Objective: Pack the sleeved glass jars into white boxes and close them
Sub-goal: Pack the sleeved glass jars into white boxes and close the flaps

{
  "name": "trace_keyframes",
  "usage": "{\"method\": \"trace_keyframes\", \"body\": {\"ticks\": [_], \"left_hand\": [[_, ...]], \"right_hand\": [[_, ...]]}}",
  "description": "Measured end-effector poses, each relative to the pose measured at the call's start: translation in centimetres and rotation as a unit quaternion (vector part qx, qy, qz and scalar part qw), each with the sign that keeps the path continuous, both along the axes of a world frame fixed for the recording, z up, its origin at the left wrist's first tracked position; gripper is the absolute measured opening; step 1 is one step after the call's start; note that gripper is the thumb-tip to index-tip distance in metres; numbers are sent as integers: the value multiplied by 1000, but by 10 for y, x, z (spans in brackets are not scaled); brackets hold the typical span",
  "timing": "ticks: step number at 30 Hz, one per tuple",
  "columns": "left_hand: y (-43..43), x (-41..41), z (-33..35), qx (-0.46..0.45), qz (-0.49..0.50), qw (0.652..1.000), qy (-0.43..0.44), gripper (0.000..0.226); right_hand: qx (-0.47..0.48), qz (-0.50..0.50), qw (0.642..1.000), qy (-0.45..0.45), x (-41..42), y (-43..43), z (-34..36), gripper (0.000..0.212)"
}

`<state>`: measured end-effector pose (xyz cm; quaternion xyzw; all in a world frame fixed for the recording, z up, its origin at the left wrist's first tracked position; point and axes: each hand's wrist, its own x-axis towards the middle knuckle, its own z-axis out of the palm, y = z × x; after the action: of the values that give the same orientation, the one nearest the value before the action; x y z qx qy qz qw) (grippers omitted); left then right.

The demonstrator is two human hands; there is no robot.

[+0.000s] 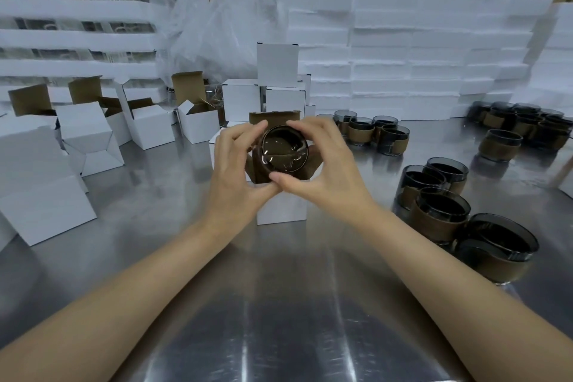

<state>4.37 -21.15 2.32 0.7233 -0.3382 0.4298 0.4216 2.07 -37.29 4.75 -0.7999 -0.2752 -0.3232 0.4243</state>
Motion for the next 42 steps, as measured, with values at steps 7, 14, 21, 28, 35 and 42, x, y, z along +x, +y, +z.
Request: {"method": "trace_keyframes", "body": {"ticks": [7,14,21,28,35,42], "left_hand": [[3,-1,3,33,22,991,127,75],[3,0,3,-27,20,986,161,60],[3,6,-3,-86,10,985,150,71],[3,8,-2,-88,0,986,143,71],[7,10,-1,-42,-26,989,142,73],[14,11,0,54,22,991,121,65]], "right_hand": [[156,116,976,99,4,-13,1,48],[130,90,985,71,7,-11,1,29],[71,-1,996,48,3,-3,0,36],[58,2,998,31,1,1,2,47],[22,34,998,39,5,-10,6,42],[-33,22,999,36,5,-13,7,39]]}}
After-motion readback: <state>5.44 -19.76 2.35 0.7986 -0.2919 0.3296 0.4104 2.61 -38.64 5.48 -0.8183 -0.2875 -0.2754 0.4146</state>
